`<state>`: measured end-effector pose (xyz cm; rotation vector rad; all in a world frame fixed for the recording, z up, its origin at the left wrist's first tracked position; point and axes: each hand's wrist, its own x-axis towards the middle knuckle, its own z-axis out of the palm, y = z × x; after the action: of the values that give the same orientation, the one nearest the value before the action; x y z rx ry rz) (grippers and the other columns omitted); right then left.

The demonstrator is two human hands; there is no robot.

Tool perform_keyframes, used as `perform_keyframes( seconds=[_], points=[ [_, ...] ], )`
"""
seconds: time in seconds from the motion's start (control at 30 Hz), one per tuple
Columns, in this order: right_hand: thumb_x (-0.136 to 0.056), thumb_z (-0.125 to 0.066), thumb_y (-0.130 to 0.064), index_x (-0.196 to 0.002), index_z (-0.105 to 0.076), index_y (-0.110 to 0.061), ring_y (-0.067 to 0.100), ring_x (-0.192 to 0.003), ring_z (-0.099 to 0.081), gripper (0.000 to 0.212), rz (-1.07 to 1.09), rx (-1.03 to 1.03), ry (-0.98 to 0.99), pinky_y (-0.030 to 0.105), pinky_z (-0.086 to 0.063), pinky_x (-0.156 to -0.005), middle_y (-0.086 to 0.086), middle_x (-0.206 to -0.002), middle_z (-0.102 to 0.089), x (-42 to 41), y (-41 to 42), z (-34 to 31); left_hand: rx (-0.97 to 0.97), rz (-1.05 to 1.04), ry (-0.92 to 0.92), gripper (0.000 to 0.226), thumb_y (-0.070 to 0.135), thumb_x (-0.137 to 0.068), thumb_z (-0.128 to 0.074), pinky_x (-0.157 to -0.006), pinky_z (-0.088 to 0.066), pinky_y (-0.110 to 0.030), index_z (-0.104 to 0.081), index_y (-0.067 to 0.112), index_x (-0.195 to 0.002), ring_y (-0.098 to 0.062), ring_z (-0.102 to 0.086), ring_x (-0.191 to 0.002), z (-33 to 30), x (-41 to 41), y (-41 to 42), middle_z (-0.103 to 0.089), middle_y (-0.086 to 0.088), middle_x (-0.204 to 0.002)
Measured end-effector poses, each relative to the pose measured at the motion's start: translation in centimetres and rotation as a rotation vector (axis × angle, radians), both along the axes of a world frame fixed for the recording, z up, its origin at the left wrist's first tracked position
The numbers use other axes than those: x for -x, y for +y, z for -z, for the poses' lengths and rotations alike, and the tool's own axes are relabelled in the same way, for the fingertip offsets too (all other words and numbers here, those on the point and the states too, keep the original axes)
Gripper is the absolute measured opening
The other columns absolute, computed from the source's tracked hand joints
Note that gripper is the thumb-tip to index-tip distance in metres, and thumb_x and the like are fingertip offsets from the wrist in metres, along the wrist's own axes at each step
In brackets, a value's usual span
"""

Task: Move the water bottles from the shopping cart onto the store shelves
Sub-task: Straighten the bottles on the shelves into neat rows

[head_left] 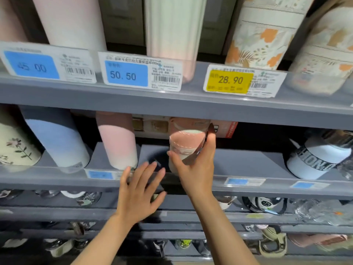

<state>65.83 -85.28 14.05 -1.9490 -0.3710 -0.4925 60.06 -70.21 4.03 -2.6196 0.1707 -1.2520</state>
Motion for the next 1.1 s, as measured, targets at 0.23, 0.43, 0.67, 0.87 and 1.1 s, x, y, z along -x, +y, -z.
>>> perform_keyframes(
  seconds=[0.23, 0.43, 0.67, 0.87, 1.1],
  points=[
    [-0.066, -0.083, -0.035, -0.139, -0.022, -0.029, 0.025, -0.117, -0.054, 0.095, 0.107, -0.095, 0.023, 0.048, -0.051, -0.088, 0.005, -0.132, -0.049, -0.4, 0.7, 0.5, 0.031, 0.075, -0.072, 0.054, 0.047, -0.090, -0.044, -0.110, -0.020, -0.051, -0.046, 0.020, -0.137, -0.026, -0.046, -0.124, 0.8, -0.7, 0.3, -0.046, -0.008, -0.137],
    [-0.060, -0.081, -0.038, -0.141, -0.014, -0.040, 0.025, -0.127, -0.048, 0.105, 0.320, -0.089, 0.019, 0.049, -0.044, -0.099, 0.005, -0.144, -0.043, -1.8, -3.5, -0.1, 0.075, 0.100, -0.111, 0.060, 0.049, -0.086, -0.051, -0.110, -0.022, -0.049, -0.045, 0.021, -0.139, -0.024, -0.039, -0.132, 1.1, -0.8, 0.2, -0.047, -0.005, -0.139],
    [-0.061, -0.082, -0.039, -0.144, -0.010, -0.043, 0.021, -0.131, -0.045, 0.110, 0.472, -0.096, 0.020, 0.051, -0.043, -0.102, 0.002, -0.148, -0.041, -2.9, -9.9, -0.5, 0.090, 0.113, -0.129, 0.066, 0.049, -0.085, -0.052, -0.114, -0.017, -0.048, -0.042, 0.020, -0.143, -0.024, -0.035, -0.134, 1.2, -1.0, 0.1, -0.047, -0.006, -0.139],
    [-0.063, -0.082, -0.038, -0.147, -0.010, -0.039, 0.020, -0.132, -0.043, 0.111, 0.445, -0.055, 0.002, 0.051, -0.041, -0.103, -0.001, -0.149, -0.038, -3.2, -11.3, -0.4, 0.124, 0.124, -0.119, 0.069, 0.047, -0.085, -0.052, -0.115, -0.014, -0.047, -0.034, 0.021, -0.146, -0.026, -0.043, -0.126, 0.9, -0.7, -0.2, -0.046, -0.006, -0.138],
    [-0.067, -0.080, -0.039, -0.150, -0.009, -0.035, 0.017, -0.138, -0.036, 0.109, 0.427, -0.032, -0.029, 0.050, -0.039, -0.107, -0.003, -0.155, -0.028, -3.0, -11.4, 0.2, 0.127, 0.131, -0.088, 0.064, 0.047, -0.087, -0.050, -0.115, -0.014, -0.046, -0.040, 0.019, -0.143, -0.027, -0.044, -0.126, 0.7, -0.5, -0.2, -0.046, -0.007, -0.139]
  ],
)
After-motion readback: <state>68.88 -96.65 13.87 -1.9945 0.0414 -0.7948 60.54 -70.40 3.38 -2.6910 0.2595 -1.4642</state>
